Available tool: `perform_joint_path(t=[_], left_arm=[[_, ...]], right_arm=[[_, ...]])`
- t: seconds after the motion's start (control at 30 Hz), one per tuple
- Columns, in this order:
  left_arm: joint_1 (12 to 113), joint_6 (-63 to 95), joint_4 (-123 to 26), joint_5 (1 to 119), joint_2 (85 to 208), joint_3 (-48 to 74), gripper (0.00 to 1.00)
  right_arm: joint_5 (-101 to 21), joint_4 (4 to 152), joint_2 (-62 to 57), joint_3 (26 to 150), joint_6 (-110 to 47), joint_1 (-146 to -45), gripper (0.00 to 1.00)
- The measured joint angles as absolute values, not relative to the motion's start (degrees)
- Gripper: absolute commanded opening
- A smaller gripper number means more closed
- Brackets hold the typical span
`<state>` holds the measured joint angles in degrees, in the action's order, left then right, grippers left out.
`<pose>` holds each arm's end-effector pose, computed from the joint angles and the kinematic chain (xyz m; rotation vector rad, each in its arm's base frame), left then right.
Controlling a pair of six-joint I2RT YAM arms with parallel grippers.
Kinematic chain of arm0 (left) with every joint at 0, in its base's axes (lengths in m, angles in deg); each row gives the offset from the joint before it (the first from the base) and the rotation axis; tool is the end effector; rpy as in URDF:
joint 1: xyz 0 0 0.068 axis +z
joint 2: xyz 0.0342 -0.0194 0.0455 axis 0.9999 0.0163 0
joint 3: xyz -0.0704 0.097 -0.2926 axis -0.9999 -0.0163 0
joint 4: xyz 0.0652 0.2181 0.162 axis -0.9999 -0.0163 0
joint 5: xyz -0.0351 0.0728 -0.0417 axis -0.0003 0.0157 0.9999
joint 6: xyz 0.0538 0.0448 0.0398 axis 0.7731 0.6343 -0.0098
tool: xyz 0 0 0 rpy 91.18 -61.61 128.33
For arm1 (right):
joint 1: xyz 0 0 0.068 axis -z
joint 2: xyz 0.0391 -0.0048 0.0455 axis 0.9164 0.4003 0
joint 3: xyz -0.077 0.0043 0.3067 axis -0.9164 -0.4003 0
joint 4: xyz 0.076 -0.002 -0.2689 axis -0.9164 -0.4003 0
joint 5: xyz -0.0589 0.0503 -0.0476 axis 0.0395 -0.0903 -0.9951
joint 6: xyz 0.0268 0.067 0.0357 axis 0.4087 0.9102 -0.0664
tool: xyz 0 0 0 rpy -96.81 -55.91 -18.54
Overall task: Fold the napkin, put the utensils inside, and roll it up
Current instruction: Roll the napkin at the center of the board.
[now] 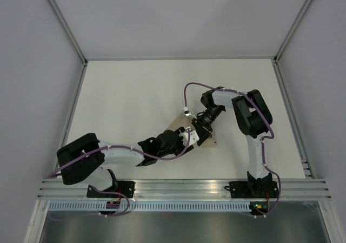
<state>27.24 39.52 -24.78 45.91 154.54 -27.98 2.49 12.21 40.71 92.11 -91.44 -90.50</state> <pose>0.1574 -0.2796 0.1848 1.1830 1.6846 -0.4470 0.3269 0.2047 0.1151 1.5141 -2.2587 -1.3514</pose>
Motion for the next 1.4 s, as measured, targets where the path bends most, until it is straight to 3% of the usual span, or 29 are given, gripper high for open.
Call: perform_joint_path(t=[0.1,0.13,0.17,0.4,0.5,0.63,0.8,0.97,1.2,1.4], left_arm=[[24.4,43.7,-24.8,42.1,157.9,-26.9,0.69],[23.6,45.1,-24.6,41.0,158.9,-26.5,0.80],[23.1,46.5,-24.5,39.9,159.7,-26.2,0.82],[22.5,52.6,-23.6,35.3,164.6,-25.0,0.82],[22.5,53.8,-23.3,34.8,166.0,-24.1,0.74],[22.5,54.4,-24.4,35.4,167.9,-22.4,0.48],[22.4,54.3,-27.1,36.7,169.9,-19.8,0.29],[22.8,54.1,-32.2,38.1,171.4,-15.8,0.02],[26.5,52.4,-37.9,47.1,172.3,-11.5,0.02],[31.1,49.5,-40.7,58.3,173.8,-8.2,0.02]], right_arm=[[2.6,11.5,41.2,92.4,-91.4,-90.3,0.12],[2.6,11.4,41.2,92.4,-91.4,-90.2,0.12],[2.6,11.3,41.3,92.4,-91.4,-90.2,0.13],[2.9,10.4,41.8,92.5,-91.4,-90.0,0.12],[3.0,10.3,41.9,92.5,-91.4,-90.0,0.12],[3.1,10.1,42.1,92.5,-91.3,-89.8,0.12],[3.2,9.8,42.2,92.5,-91.2,-89.6,0.15],[2.1,9.1,42.2,92.5,-91.2,-88.8,0.20],[0.6,9.4,40.4,91.3,-90.1,-88.3,0.45],[-2.8,13.4,34.9,88.3,-88.4,-88.3,0.54]])
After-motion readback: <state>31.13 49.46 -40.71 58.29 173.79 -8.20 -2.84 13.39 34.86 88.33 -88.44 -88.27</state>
